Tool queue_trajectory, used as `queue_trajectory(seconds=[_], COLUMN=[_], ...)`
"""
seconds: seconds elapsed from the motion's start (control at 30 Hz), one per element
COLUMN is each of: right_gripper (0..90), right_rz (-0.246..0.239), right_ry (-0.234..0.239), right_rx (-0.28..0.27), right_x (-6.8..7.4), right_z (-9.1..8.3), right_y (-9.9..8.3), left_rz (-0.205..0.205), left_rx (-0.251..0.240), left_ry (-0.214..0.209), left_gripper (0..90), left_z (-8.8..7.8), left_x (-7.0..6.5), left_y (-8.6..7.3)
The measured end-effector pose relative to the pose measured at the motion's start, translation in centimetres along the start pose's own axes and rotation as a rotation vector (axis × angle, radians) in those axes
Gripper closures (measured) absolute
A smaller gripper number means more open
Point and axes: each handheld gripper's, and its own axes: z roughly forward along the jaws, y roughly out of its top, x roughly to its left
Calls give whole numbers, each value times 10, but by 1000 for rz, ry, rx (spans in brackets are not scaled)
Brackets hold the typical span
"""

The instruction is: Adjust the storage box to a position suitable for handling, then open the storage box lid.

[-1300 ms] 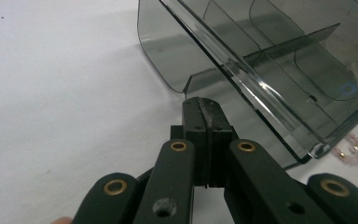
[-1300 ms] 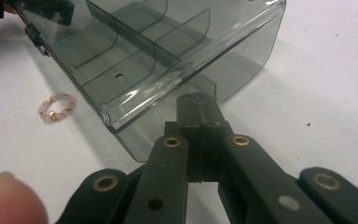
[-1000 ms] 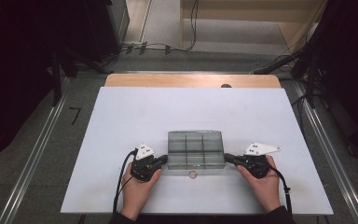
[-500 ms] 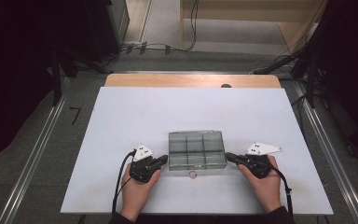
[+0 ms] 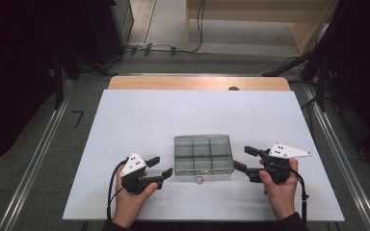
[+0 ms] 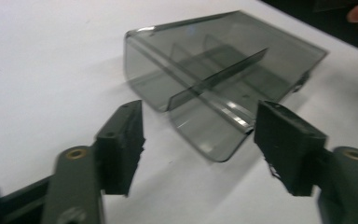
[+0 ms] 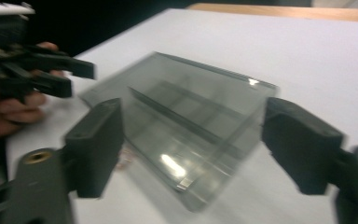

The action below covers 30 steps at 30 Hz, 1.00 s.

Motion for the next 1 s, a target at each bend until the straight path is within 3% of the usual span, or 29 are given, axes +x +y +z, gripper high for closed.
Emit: queue_trajectory(seconds=[0.07,0.17,0.23,0.4,0.6,0.7,0.77,1.0], right_gripper=[135,71,67,79,390,554,659,852], right_rz=[-4,-38,-58,-84,-96,-126,-129,-148], right_ry=[21,-11,-32,-30,-34,-26,-22,16], right_rx=[7,14,29,48,75,101,112,168], right_x=[7,21,29,41,53,56,57,59], right_z=[2,6,8,16,26,31,34,42], right_y=[4,7,9,10,8,6,4,-7], left_rz=[11,15,9,7,23,34,35,42], left_rx=[-14,-9,-3,1,17,27,29,29], left_ry=[-32,-65,-69,-69,-67,-63,-61,-58], left_gripper=[260,133,88,58,44,44,6,0], left_z=[0,2,3,4,8,9,9,10], left_x=[-1,-1,0,0,-2,-3,-4,-5], left_y=[0,-2,-4,-6,-7,-7,-7,-7])
